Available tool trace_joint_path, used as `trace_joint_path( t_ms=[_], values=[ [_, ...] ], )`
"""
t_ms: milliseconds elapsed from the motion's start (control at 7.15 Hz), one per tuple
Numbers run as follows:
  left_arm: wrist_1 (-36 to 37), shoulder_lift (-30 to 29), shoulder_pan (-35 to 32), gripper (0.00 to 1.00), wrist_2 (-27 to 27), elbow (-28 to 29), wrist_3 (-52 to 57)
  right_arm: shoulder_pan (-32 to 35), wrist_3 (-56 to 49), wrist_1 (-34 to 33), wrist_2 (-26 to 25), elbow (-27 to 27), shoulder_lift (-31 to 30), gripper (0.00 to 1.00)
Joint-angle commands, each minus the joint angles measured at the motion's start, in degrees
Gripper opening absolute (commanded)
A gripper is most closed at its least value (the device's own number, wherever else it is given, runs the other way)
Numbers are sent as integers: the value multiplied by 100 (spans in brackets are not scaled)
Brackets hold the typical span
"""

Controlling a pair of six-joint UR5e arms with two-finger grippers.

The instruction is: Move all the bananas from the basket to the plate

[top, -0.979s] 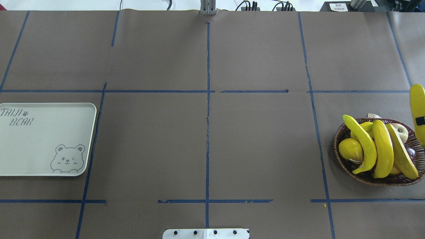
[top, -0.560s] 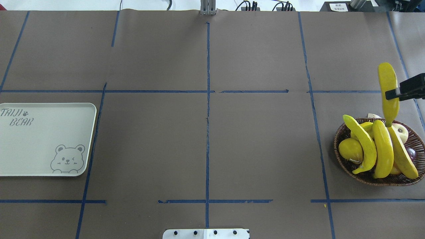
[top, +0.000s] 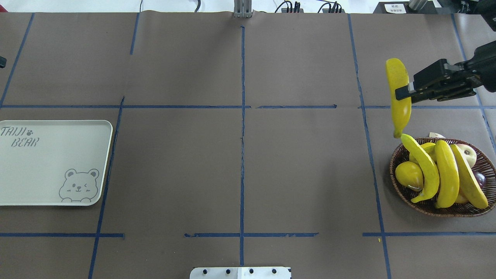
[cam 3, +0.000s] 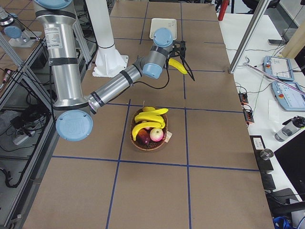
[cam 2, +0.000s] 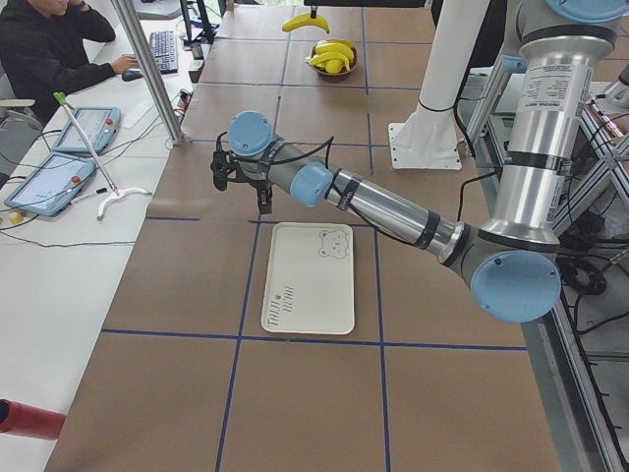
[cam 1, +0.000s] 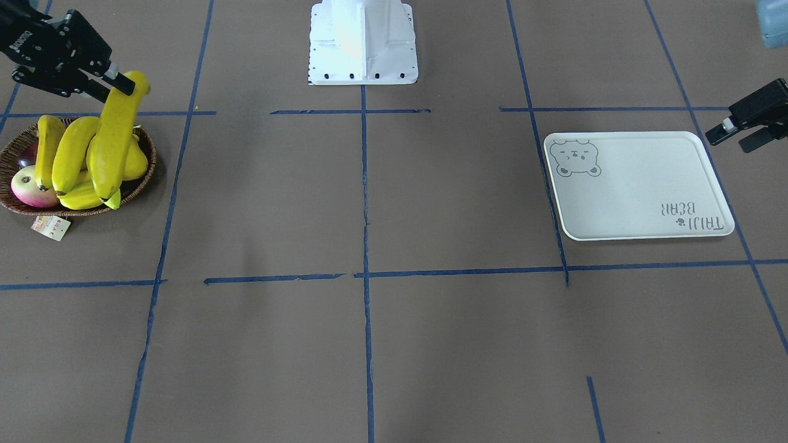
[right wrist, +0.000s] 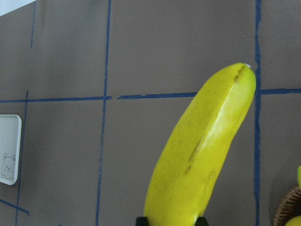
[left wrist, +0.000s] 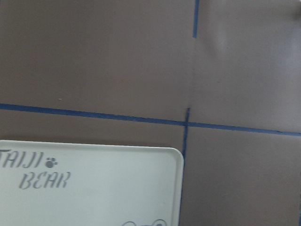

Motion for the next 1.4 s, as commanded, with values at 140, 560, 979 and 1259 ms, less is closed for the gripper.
trace_joint_path(
  t_ms=[140,560,979,1259],
  values=[
    [-2138,-48,931,99,1170,52,-1919,-1618,1587,1615,-2222,23,77,0],
    [-4722,-328,1742,99,1739,866,-4575,-2394,1949,1899,-3055,-3,417,0],
    [-5432,-1258,2270,99,1748,853,-7083,-3212,2205,1908,-3855,-21,1025,0],
    [-5433,-1839,2760,99,2236,836,-8216,-3564,2205,1917,-4216,-12,1184,0]
  ],
)
